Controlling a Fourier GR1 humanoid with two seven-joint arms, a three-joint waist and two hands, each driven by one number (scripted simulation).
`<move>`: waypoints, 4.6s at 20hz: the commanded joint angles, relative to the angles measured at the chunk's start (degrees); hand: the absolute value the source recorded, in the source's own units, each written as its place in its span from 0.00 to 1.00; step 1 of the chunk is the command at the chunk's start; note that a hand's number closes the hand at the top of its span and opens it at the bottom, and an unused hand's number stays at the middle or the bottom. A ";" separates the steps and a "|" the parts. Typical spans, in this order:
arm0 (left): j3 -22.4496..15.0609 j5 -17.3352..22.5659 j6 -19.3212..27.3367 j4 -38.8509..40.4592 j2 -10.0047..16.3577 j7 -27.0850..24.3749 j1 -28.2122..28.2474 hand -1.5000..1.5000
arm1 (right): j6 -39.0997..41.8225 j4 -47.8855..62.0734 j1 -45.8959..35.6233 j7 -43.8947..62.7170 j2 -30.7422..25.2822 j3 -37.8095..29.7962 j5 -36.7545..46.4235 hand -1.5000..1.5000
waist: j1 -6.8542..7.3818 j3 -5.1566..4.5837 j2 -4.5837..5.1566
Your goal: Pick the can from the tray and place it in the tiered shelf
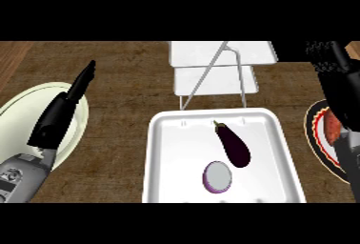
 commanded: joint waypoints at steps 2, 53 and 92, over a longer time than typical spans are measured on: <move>2.01 2.41 -0.11 -2.18 -1.21 1.77 2.54 0.50 | -7.64 -4.71 5.64 9.41 3.55 -1.46 0.65 0.00 | -0.58 -0.85 0.71; 1.64 2.16 1.26 6.68 -15.42 -1.23 6.52 0.50 | 7.15 -37.35 24.61 86.13 16.88 35.55 60.08 0.00 | 0.75 -1.00 1.02; 6.87 0.45 -3.39 11.46 -16.83 -2.90 3.86 0.50 | 4.04 -21.32 22.42 86.99 24.29 40.78 68.01 0.00 | -0.33 -0.89 1.19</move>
